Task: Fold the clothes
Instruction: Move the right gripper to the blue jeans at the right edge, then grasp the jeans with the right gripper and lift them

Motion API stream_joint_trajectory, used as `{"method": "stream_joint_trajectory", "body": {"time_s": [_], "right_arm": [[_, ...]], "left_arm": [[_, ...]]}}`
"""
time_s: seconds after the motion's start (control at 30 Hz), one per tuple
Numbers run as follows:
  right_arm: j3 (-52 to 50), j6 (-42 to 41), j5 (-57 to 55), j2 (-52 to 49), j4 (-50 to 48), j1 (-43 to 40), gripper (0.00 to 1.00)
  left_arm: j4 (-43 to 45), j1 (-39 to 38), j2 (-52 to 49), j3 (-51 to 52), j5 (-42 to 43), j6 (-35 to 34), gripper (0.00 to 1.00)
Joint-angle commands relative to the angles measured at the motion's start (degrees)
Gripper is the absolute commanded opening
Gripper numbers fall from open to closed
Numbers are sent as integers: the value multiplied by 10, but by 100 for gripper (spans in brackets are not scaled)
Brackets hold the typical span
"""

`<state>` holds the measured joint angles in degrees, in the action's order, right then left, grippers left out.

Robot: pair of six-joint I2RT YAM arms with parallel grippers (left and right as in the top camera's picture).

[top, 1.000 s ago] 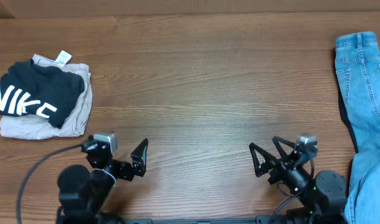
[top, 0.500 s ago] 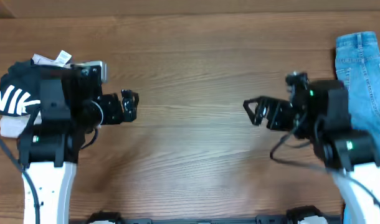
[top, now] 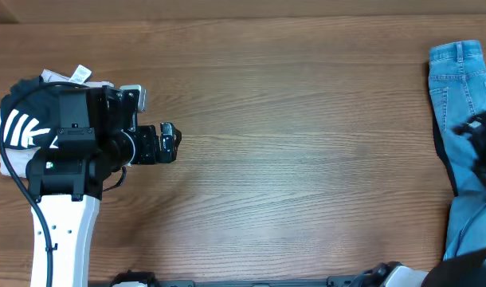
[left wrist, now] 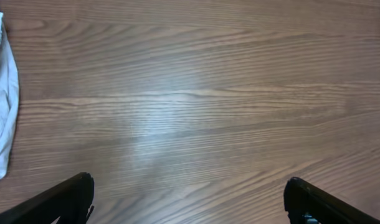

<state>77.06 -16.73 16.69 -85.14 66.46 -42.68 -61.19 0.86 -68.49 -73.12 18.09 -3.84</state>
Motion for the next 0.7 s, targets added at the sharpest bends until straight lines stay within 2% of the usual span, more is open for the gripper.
{"method": "stream_joint_trajectory", "body": {"time_s": [0.0,0.07,0.13,0.27,0.37,0.4,0.53,0.6,0.67], "right_arm": [[12,2,19,-40,-40,-46,98],[12,3,62,-58,-98,-51,92],[12,5,56,-63,-152,-42,85],[12,-20,-27,-80,-223,-54,86],[12,-19,-51,-117,-231,-70,90],[11,-19,-66,-142,-230,-70,94],[10,-19,-86,-215,-234,-70,96],[10,-19,-81,-224,-239,-70,95],[10,-19,-82,-225,-243,-69,87]], "left_arm": [[9,2,-4,-13,-5,16,100],[8,2,-8,-13,-5,16,100],[7,2,-10,-13,-5,16,100],[-2,2,-11,-13,-5,16,100],[-5,2,-12,-13,-5,15,100],[-5,2,-12,-13,-5,15,100],[-5,2,-12,-13,-5,15,100],[-8,2,-12,-13,-5,15,100],[-9,2,-12,-13,-5,15,100]]}}
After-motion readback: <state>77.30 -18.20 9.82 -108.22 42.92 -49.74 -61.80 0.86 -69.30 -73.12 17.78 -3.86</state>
